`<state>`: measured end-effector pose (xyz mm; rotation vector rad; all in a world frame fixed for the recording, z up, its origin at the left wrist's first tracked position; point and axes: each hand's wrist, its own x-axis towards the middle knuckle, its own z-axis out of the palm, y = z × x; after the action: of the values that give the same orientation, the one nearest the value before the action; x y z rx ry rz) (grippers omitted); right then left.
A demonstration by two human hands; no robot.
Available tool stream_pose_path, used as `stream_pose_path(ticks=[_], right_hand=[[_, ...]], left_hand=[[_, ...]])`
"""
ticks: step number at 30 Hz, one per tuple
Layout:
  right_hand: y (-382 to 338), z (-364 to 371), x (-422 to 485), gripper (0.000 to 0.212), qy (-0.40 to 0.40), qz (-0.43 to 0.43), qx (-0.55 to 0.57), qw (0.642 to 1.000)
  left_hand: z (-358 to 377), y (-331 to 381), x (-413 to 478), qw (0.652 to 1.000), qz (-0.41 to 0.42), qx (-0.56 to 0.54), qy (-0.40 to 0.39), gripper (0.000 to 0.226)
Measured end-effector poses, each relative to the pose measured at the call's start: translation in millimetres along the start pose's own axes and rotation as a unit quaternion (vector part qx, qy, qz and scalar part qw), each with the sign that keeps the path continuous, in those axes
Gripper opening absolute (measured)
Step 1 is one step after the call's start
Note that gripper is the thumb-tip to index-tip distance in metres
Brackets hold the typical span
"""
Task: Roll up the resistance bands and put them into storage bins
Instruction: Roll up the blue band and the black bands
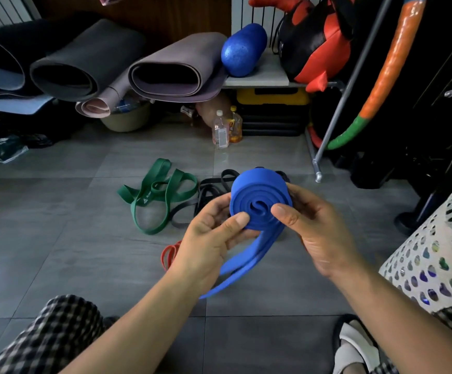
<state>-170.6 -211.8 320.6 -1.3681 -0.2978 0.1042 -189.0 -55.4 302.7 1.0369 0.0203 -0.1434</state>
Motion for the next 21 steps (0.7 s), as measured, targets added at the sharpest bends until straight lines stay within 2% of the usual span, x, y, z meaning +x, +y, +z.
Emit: stream_pose_path(ticks=[3,5,7,8,10,11,13,16,21], right_hand=[[5,5,-2,0.033,-0.004,0.002,0.0,1.0],[6,-1,1,0.036,-0.024,0.028,-0.014,0.999],[0,-11,3,0.038,-0.047,0.064,-0.06,0.995],[-1,-17,4,0.036,-0.063,0.069,-0.13,0.987],[-2,-24,2,0.035,-0.114,0.066,-0.308,0.942],[-2,-25,1,0.035,-0.134,0.067,-0.347,0.926],[0,-23,0,0.037,-0.128,0.069,-0.315,0.938],[-1,-18,2,0.039,-0.067,0.064,-0.169,0.981],[-2,-12,3,0.04,-0.03,0.022,-0.056,0.998]], left_hand=[[1,-8,-3,0.996,-0.03,-0.081,-0.009,0.035],[-3,-7,-2,0.997,-0.05,-0.053,-0.019,0.04],[-7,0,1,0.993,-0.046,0.106,-0.029,0.041],[-10,3,4,0.976,-0.03,0.212,-0.03,0.045],[-17,5,8,0.938,-0.001,0.342,-0.05,0.054],[-19,6,9,0.931,-0.001,0.36,-0.066,0.052],[-18,7,7,0.938,0.001,0.339,-0.066,0.041],[-12,7,4,0.966,0.023,0.254,-0.04,0.034],[-9,1,1,0.995,0.032,0.088,-0.034,0.032]])
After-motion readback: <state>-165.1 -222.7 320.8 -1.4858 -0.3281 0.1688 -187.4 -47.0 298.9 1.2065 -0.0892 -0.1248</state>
